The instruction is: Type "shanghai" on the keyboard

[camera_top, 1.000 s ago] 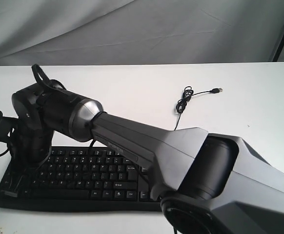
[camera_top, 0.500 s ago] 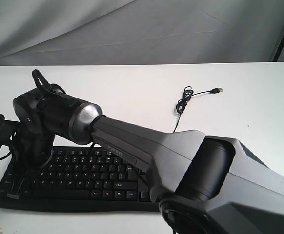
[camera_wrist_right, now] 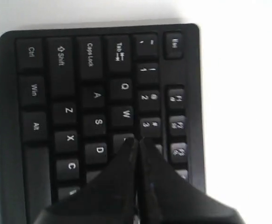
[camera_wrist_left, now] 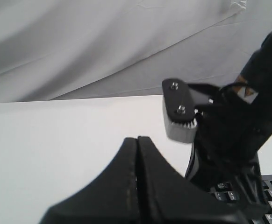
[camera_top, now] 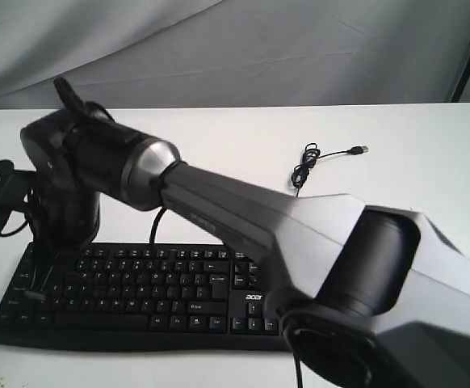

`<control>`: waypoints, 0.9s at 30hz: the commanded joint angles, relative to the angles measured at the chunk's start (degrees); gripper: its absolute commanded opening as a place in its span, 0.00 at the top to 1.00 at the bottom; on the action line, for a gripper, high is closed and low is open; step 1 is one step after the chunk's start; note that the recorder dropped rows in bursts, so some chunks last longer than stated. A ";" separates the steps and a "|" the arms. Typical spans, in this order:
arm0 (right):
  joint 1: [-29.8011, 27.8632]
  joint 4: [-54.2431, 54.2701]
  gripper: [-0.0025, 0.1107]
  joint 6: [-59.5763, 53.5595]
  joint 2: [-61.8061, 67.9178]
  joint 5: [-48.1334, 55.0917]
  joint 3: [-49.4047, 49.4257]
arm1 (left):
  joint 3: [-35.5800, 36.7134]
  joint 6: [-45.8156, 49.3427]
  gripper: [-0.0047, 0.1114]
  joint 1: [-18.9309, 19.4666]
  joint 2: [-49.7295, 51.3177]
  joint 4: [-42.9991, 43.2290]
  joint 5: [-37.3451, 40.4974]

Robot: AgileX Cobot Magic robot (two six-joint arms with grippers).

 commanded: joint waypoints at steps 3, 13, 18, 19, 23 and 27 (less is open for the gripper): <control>-0.51 -4.33 0.98 0.98 -5.31 4.83 -0.24 | 0.10 0.01 0.96 -0.37 -0.14 -0.40 -3.25; -4.46 -3.71 0.98 3.17 -11.44 4.83 10.73 | 0.10 0.01 0.96 -0.37 -0.14 -0.40 -3.17; -4.87 -5.02 0.98 3.71 -26.41 -13.43 34.67 | 0.10 0.01 0.96 -0.37 -0.14 -0.40 -3.17; -4.87 -4.67 0.98 3.71 -29.16 -17.85 39.52 | 0.10 0.01 0.96 -0.37 -0.14 -0.40 -3.17; -4.87 0.20 0.98 3.24 -36.91 -37.61 58.99 | 0.10 0.01 0.96 -0.37 -0.14 -0.40 -3.17; -4.87 13.78 0.98 -5.77 -33.92 -41.62 61.84 | 0.10 0.01 0.96 -0.37 -0.14 -0.40 -3.17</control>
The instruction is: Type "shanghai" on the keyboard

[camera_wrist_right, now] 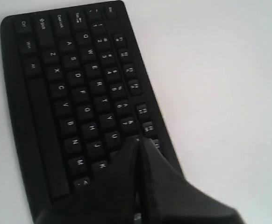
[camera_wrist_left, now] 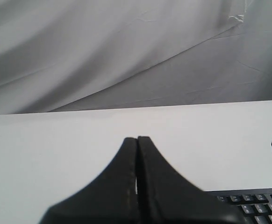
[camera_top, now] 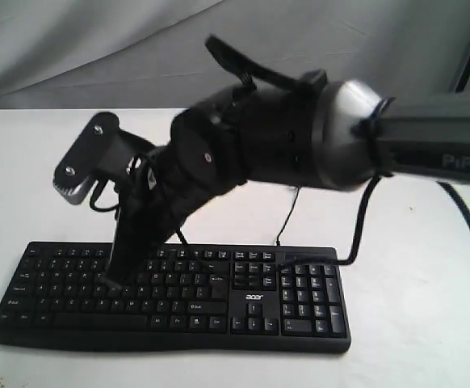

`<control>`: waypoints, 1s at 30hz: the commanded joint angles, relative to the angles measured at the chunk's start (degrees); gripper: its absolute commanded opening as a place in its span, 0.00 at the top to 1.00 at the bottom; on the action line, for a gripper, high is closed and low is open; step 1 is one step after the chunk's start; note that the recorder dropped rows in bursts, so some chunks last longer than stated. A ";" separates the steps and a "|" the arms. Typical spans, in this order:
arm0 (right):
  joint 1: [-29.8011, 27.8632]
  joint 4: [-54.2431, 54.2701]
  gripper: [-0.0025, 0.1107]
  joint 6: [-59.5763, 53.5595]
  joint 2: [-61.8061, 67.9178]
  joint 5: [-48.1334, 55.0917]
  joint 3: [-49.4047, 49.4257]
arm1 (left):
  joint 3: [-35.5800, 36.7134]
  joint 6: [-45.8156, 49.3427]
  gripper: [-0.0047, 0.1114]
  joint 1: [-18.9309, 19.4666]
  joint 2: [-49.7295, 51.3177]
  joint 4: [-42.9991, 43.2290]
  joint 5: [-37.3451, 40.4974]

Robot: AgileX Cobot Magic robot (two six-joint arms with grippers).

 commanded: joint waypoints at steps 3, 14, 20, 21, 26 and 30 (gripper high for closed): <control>-0.12 17.39 0.98 -12.73 6.20 -3.33 0.37 | 0.10 -0.02 0.96 -0.37 -0.14 -0.40 -0.58; 0.00 17.63 0.98 -12.41 16.60 0.76 -10.99 | 0.10 -0.02 0.96 -0.37 -0.14 -0.40 -0.58; 0.00 16.91 0.98 -10.87 17.10 2.48 -11.00 | 0.10 -0.02 0.96 -0.37 -0.14 -0.40 -0.58; 0.00 16.91 0.98 -10.87 17.20 2.48 -11.00 | 0.10 -0.02 0.96 -0.37 -0.14 -0.40 -0.58; 0.00 16.91 0.98 -10.87 17.30 2.84 -11.00 | 0.10 -0.02 0.96 -0.37 -0.14 -0.40 -0.58; 0.00 16.50 0.98 -10.87 17.30 3.07 -11.00 | 0.10 -0.02 0.96 -0.37 -0.14 -0.40 -0.58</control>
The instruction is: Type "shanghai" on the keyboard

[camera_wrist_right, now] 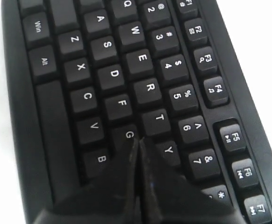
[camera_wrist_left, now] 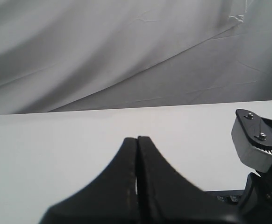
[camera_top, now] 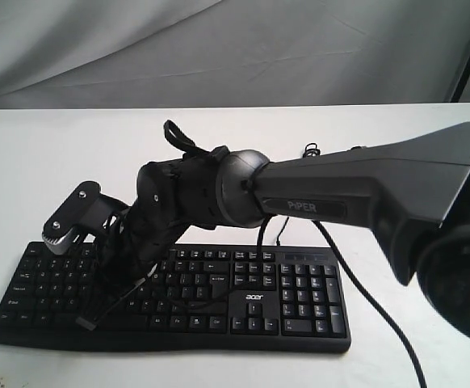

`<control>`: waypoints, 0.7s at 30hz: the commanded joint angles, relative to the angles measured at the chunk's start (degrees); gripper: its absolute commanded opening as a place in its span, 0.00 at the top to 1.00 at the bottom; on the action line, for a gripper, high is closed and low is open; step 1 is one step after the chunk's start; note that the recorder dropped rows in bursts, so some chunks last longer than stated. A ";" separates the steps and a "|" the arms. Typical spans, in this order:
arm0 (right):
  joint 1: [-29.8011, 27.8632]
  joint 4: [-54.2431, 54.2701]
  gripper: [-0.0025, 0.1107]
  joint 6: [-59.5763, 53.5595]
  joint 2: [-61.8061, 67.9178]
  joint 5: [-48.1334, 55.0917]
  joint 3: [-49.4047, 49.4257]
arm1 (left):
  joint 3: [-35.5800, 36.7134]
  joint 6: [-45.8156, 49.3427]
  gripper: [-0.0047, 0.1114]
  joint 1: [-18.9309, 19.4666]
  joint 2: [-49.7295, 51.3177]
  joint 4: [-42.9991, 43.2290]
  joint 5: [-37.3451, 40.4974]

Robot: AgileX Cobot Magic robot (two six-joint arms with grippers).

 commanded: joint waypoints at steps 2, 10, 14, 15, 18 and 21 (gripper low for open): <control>0.00 -0.67 0.98 0.15 -0.28 0.66 -0.31 | 0.10 -0.02 0.96 -0.37 -0.14 -0.40 -0.58; 0.00 -0.96 0.98 0.15 0.78 0.98 -0.31 | 0.10 -0.02 0.96 -0.37 -0.14 -0.40 -0.58; 0.00 -0.84 0.98 0.15 1.06 1.70 -0.31 | 0.10 -0.02 0.96 -0.37 -0.14 -0.40 -0.58; 0.00 -0.84 0.98 0.15 1.06 1.70 -0.31 | 0.10 -0.02 0.96 -0.37 -0.14 -0.40 -0.58; 0.00 -0.84 0.98 -0.19 0.89 1.45 -0.53 | 0.10 -0.02 0.96 -0.37 -0.14 -0.40 -0.58; 0.00 -1.13 0.98 -0.43 -0.03 2.05 -2.68 | 0.10 -0.02 0.96 -0.37 -0.14 -0.40 -0.58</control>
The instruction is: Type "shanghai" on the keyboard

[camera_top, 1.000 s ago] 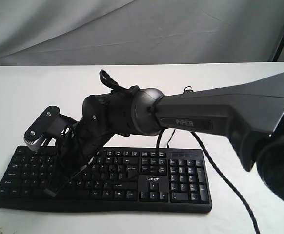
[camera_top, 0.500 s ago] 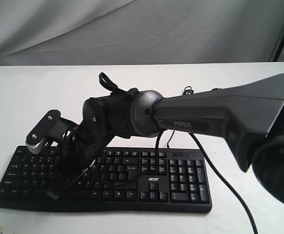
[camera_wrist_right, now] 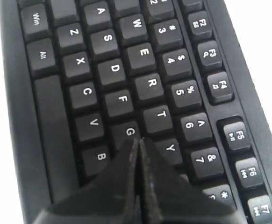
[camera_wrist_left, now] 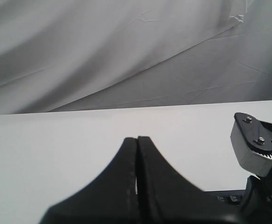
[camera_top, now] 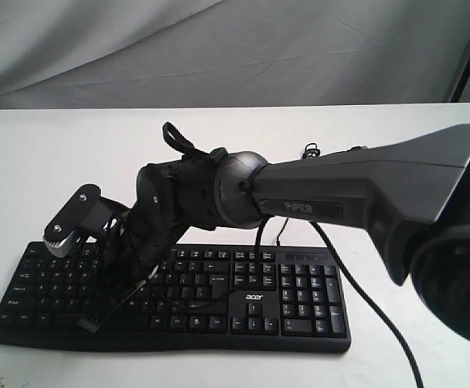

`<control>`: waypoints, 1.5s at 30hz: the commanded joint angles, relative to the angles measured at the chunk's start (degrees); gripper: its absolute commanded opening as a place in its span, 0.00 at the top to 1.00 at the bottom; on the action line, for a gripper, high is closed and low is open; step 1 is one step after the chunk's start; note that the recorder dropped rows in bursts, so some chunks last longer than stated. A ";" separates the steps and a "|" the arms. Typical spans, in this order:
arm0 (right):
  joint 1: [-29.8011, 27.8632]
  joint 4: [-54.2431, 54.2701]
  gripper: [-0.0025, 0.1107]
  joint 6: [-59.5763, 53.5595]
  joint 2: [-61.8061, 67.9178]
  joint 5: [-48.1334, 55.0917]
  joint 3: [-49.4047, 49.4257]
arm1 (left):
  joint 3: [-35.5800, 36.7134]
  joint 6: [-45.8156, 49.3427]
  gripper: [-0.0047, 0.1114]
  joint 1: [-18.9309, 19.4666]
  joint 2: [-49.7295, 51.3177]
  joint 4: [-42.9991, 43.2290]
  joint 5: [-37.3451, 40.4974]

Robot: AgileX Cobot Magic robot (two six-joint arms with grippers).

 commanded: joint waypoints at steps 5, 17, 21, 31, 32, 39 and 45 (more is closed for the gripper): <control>0.21 0.44 0.98 -0.45 0.24 3.49 -10.28 | 0.10 -0.02 0.96 -0.37 -0.14 -0.40 -0.58; 2.61 0.24 0.98 0.29 10.23 8.41 -25.33 | 0.10 -0.02 0.96 -0.37 -0.14 -0.40 -0.58; 2.92 0.23 0.98 0.29 11.21 7.82 -25.62 | 0.10 -0.02 0.96 -0.37 -0.14 -0.40 -0.58; 4.06 0.04 0.98 0.29 12.06 5.72 -25.62 | 0.10 -0.02 0.96 -0.37 -0.14 -0.40 -0.58; 4.06 0.04 0.98 0.29 12.06 5.57 -25.62 | 0.10 -0.02 0.96 -0.37 -0.14 -0.40 -0.58; 4.06 0.04 0.98 0.72 12.06 5.20 -25.62 | 0.10 -0.02 0.96 -0.37 -0.14 -0.40 -0.58; 4.06 0.04 0.98 1.39 12.06 4.64 -25.62 | 0.10 -0.02 0.96 -0.37 -0.14 -0.40 -0.58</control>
